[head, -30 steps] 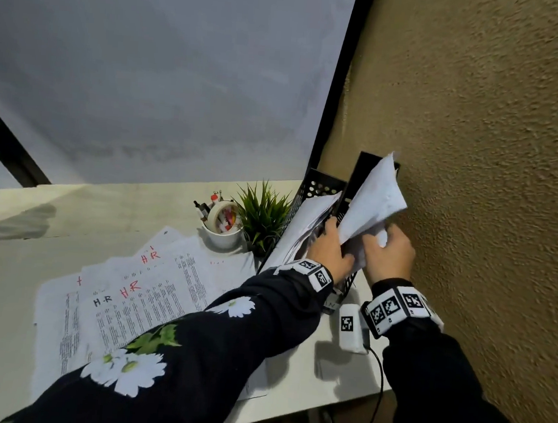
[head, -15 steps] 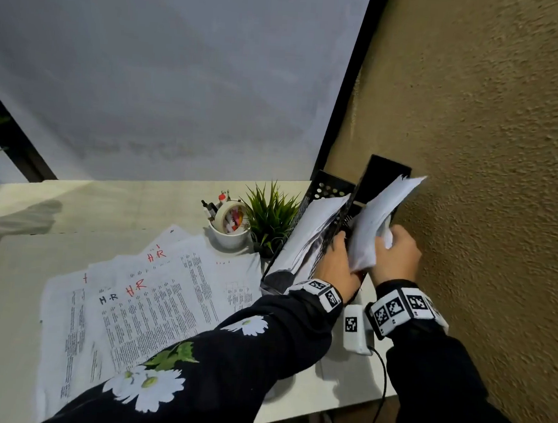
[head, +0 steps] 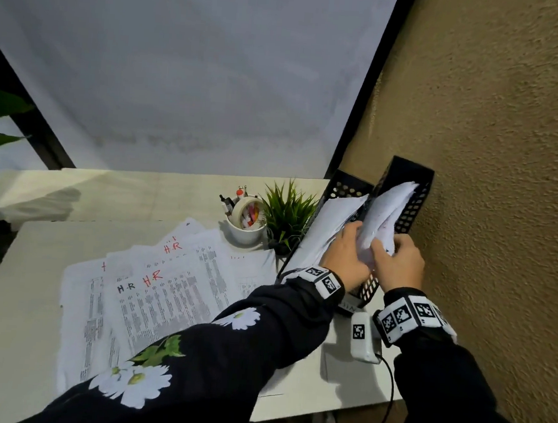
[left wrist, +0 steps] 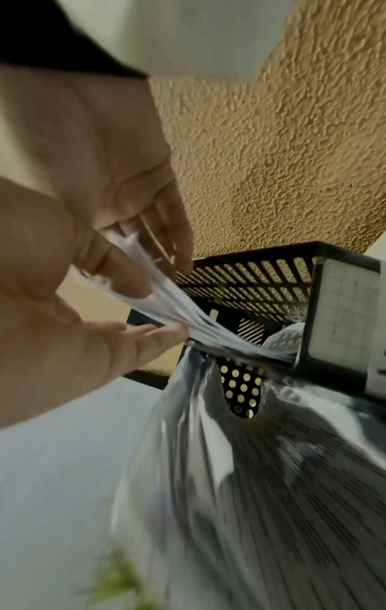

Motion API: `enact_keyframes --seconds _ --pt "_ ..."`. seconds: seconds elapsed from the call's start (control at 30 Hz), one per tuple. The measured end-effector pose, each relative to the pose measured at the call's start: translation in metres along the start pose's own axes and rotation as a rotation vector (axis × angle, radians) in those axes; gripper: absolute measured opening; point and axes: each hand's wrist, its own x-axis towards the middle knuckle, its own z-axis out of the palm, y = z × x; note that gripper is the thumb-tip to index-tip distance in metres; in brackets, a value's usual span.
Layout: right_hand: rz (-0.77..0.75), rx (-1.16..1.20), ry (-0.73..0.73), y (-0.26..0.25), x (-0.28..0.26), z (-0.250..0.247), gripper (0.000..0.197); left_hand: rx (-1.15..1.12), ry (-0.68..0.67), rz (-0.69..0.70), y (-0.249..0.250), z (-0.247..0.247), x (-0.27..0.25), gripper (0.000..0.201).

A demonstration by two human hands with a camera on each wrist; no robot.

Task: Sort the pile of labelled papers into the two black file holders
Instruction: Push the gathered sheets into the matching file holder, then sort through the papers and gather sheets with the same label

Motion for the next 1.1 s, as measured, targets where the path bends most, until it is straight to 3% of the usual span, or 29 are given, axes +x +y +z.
enact_keyframes --seconds 0.1,0.23,0.37,0.5,0.57,0.67,0.73,0.83,0.93,1.03,1.1 --pt "-0.088 0.115 0.095 -0.011 -0.012 0.005 0.031 -0.145 0.104 -0.006 -0.026 -0.034 -0.019 0.069" --pt "-0.216 0.374 -0.097 -0.026 -0.037 0.036 0.009 -0.154 0.427 -0.178 -0.096 -0.097 -0.051 0.044" --pt "-0.152 0.297 -0.458 -0.026 -0.074 0.096 0.009 0.017 0.664 -0.52 -0.179 -0.158 -0.093 0.033" --pt "0.04 0.153 -0.759 -0.011 -0.116 0.156 0.017 0.186 0.722 -1.016 -0.232 -0.204 -0.134 0.061" --pt "0.126 0.083 -0.837 -0.002 -0.134 0.178 0.032 0.136 0.73 -1.128 -0.249 -0.211 -0.147 0.073" --pt "0.194 0.04 -0.862 0.003 -0.159 0.195 0.052 -0.054 0.773 -1.124 -0.266 -0.215 -0.157 0.076" --pt "0.266 0.086 -0.85 0.0 -0.169 0.2 0.058 -0.085 0.703 -1.072 -0.268 -0.217 -0.16 0.057" --pt "0.373 0.13 -0.851 -0.009 -0.173 0.199 0.063 -0.033 0.604 -0.863 -0.268 -0.218 -0.164 0.025" --pt "0.456 0.259 -0.836 -0.015 -0.171 0.199 0.066 -0.157 0.543 -0.639 -0.263 -0.218 -0.17 0.025" --pt "0.575 0.504 -0.781 -0.017 -0.165 0.199 0.076 -0.215 0.302 -0.609 -0.262 -0.221 -0.172 0.016" --pt "0.571 0.537 -0.754 -0.006 -0.162 0.208 0.091 -0.223 0.145 -0.595 -0.26 -0.222 -0.173 0.014"
